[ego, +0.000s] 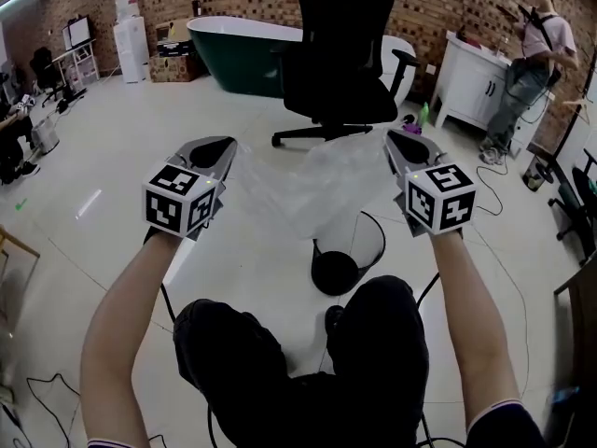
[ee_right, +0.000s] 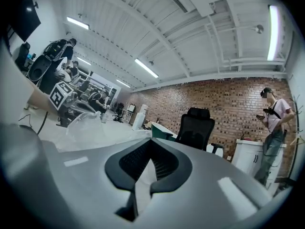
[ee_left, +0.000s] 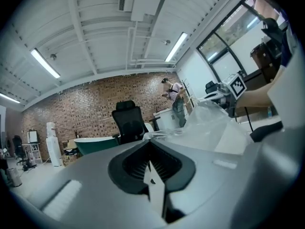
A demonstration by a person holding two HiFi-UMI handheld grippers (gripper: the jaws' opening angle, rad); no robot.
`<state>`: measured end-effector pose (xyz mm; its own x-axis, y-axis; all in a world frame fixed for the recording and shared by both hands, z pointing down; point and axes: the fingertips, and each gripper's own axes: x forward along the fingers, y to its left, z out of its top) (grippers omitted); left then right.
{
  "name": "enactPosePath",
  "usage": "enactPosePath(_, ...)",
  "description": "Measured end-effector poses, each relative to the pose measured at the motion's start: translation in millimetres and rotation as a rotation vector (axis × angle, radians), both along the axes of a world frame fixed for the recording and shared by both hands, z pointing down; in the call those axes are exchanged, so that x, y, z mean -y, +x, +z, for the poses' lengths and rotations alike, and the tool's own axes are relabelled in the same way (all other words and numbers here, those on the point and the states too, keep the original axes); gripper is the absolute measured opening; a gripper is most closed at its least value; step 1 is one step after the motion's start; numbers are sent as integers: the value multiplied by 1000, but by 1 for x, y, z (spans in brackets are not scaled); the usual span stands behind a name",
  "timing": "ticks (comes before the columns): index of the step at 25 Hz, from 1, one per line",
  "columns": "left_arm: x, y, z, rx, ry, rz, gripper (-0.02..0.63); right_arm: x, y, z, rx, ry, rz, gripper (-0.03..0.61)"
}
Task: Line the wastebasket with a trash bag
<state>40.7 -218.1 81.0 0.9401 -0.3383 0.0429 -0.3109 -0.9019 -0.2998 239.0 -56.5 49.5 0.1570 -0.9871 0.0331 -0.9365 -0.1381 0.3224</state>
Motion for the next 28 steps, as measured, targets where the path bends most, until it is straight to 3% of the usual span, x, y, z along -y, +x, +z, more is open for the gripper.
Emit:
enactPosePath(8,-47,69,-18,-11,-1,110,12,-54,47,-9,10,27,68,2)
enactPosePath(17,-92,122,-13,18,-12,184,12,-105,82,9,40,13,119,2)
enactPosePath(22,-103,139,-5,28,-23,211,12,-122,95,14,48,11,149,2)
enactPosePath(28,-100,157,23,55,-51,207,12,-120,115,52,81,-57,163,2)
